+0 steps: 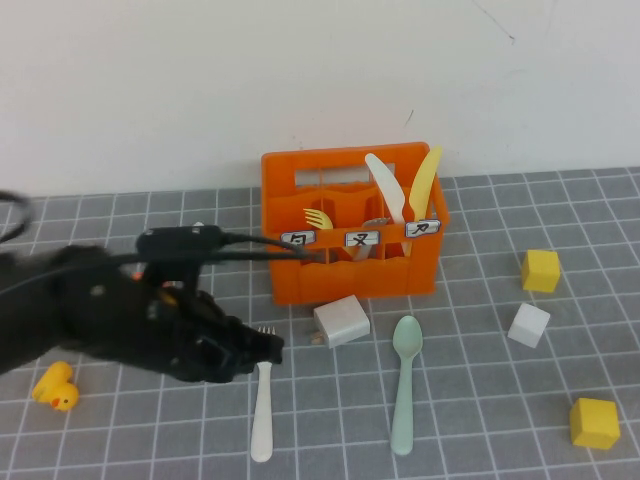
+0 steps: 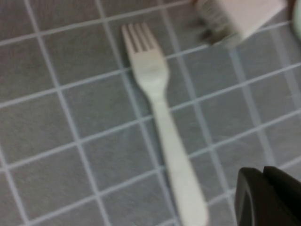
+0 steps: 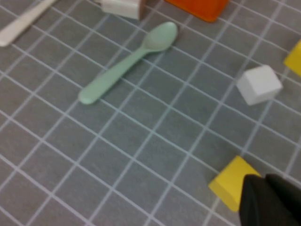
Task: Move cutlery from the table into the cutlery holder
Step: Pick up the fork, then place the fork on the box
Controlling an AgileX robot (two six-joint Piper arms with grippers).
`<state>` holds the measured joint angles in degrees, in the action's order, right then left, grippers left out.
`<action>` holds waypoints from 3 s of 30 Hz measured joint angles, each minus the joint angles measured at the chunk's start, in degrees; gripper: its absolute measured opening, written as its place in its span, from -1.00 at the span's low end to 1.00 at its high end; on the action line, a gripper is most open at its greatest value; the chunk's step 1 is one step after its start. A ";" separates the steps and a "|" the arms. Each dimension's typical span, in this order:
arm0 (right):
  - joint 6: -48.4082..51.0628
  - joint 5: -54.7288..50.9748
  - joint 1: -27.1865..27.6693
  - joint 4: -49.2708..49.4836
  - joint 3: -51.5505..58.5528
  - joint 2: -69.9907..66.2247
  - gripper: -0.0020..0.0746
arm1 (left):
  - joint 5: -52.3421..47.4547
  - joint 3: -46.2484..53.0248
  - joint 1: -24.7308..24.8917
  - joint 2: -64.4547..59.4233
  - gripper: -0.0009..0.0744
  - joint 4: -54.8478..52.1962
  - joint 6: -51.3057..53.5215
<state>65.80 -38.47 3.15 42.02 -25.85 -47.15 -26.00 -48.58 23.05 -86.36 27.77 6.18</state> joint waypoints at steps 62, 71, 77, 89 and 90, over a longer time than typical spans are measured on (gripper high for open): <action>11.68 -1.11 0.00 10.55 1.16 -1.68 -0.95 | -2.11 -18.21 5.45 -27.48 -0.39 -33.46 -31.16; 11.68 -1.11 0.00 10.55 1.16 -1.68 -0.95 | -2.11 -18.21 5.45 -23.35 -0.39 -34.20 -31.69; 11.72 -1.11 0.00 10.65 1.16 -1.68 -0.95 | -4.17 -18.21 5.45 -19.49 -0.39 -35.32 -31.81; 11.81 -1.11 0.00 10.65 1.16 -1.68 -0.95 | -6.22 -18.21 5.45 -7.16 -0.39 -43.90 -35.90; 11.81 -1.11 0.00 10.65 1.16 -1.68 -0.95 | -6.22 -18.21 5.45 -6.07 -0.39 -44.47 -36.37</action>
<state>77.61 -39.58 3.15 52.67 -24.68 -48.84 -32.22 -66.79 28.50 -92.43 -16.70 -30.18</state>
